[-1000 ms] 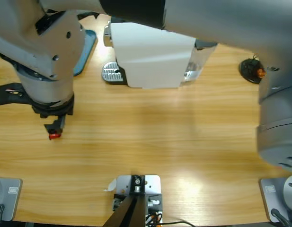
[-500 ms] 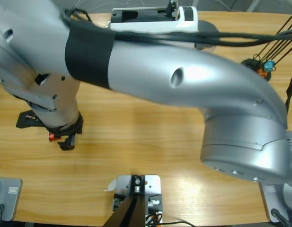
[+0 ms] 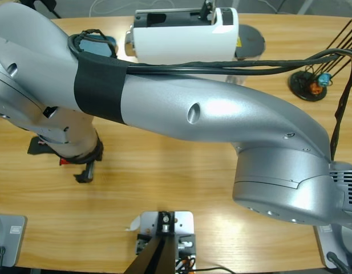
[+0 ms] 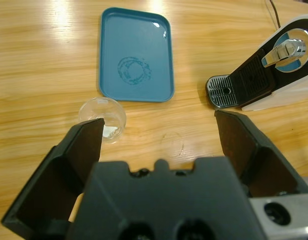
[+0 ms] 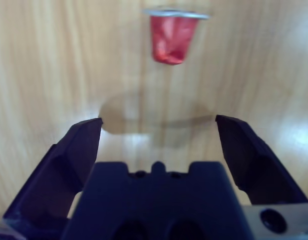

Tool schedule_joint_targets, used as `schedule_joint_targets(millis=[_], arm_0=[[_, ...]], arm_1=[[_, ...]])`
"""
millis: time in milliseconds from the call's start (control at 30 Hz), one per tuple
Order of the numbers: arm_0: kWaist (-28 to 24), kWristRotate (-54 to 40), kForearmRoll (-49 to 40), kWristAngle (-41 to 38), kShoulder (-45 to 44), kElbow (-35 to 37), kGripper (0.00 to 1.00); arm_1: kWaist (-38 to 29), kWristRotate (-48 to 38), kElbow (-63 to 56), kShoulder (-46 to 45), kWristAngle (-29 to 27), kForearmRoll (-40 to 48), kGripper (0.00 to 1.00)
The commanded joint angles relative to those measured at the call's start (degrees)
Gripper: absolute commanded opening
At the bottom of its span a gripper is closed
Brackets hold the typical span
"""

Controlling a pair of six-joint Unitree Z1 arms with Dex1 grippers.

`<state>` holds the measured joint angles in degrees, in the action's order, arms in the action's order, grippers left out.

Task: Pour coffee

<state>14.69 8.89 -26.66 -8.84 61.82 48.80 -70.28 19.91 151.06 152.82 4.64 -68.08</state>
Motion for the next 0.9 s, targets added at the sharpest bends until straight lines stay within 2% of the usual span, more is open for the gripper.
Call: schedule_joint_targets(millis=[33, 133, 567, 900], arm_0=[[0.3, -1.0, 0.7, -0.6, 1.3, -2.3, 0.964], [0.3, -1.0, 0.7, -0.6, 1.3, -2.4, 0.964], [0.5, -1.2, 0.8, -0.7, 1.7, -2.5, 0.964], [0.6, -1.3, 0.8, -0.7, 1.7, -2.4, 0.964]], arm_1=[[-0.5, -5.1, 23.7, 3.7, -3.6, 3.7, 0.92], [-0.5, -6.0, 26.2, 3.3, -2.2, 3.7, 0.855], [-0.4, -12.4, 29.1, -0.8, -1.4, 8.0, 0.849], [-0.4, -12.2, 30.1, -2.3, 0.5, 3.9, 0.849]])
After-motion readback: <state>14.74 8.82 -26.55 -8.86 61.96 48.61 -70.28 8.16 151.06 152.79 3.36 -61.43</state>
